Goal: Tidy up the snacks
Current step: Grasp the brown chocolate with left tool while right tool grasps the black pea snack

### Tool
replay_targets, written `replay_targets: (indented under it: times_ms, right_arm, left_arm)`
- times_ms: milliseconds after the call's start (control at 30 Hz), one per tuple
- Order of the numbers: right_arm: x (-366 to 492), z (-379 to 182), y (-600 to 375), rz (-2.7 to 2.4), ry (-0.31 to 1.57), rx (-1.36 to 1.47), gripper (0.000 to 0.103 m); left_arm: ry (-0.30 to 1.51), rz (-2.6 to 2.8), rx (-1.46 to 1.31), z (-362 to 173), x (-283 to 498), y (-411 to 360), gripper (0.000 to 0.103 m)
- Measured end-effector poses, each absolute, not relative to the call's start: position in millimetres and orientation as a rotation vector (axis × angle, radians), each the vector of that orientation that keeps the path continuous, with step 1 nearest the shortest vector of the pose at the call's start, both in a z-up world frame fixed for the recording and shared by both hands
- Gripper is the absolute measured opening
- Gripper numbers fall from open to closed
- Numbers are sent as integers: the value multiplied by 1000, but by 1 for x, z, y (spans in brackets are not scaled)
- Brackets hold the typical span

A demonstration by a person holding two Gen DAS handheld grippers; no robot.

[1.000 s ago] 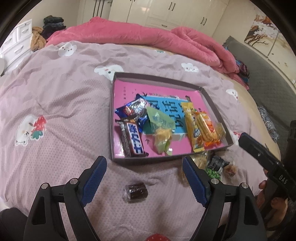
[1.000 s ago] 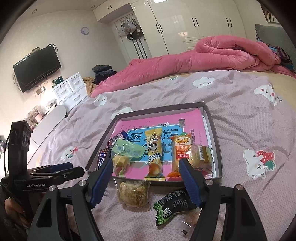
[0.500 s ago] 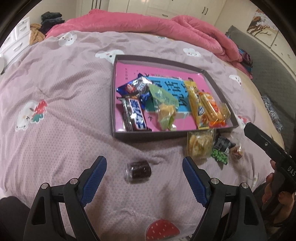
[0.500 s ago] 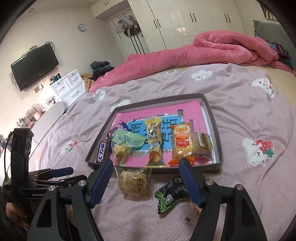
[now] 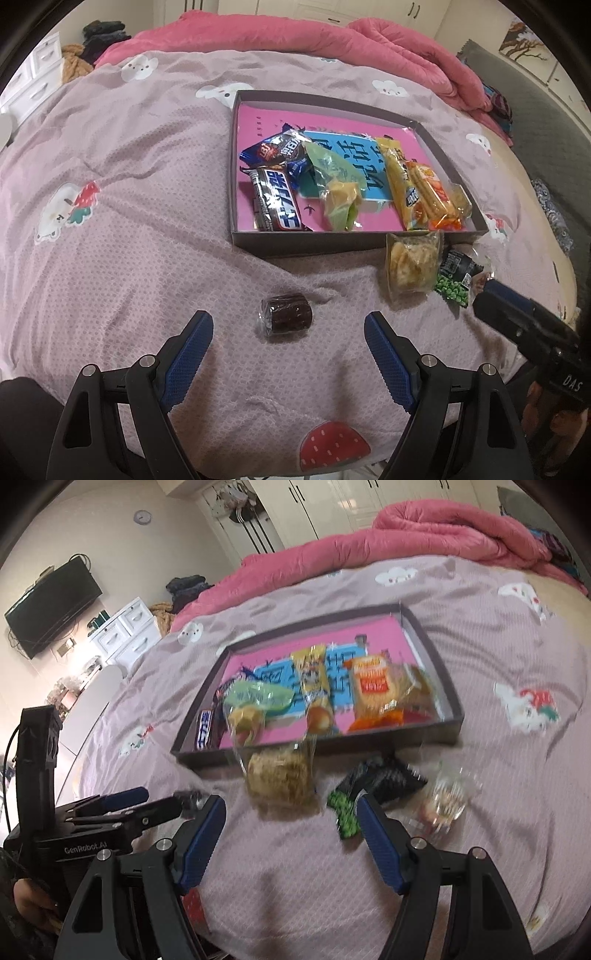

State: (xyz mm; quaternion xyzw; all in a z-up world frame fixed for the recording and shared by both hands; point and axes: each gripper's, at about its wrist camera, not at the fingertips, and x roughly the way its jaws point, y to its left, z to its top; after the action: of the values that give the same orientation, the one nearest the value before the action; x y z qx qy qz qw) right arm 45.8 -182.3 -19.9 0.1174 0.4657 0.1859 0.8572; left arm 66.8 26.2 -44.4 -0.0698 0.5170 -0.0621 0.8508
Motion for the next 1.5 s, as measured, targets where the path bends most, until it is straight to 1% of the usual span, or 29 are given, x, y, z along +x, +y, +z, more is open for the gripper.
replay_targets:
  times_ms: [233, 433, 567, 1267, 1300, 1333, 1400, 1500]
  right_arm:
    - [43, -29, -189, 359, 1016, 319, 72]
    - [49, -41, -201, 281, 1049, 377, 60]
    - [53, -49, -206, 246, 1071, 416, 56]
    - [81, -75, -220, 93, 1036, 616, 50]
    - [82, -76, -220, 93, 1031, 622, 48]
    - [83, -76, -221, 96, 1025, 627, 41]
    - [87, -79, -221, 106, 1018, 637, 34]
    - [92, -82, -218, 117, 1019, 633, 33]
  left_arm:
    - [1095, -140, -151, -46, 66, 27, 85]
    - [1096, -151, -145, -46, 66, 25, 85]
    - [1110, -148, -145, -49, 68, 26, 85]
    - [1141, -143, -160, -63, 75, 24, 85]
    - [1144, -146, -171, -64, 75, 25, 85]
    - [1145, -146, -177, -65, 75, 26, 85]
    - [1144, -141, -191, -66, 76, 28, 85]
    - [1140, -139, -221, -67, 76, 30, 83]
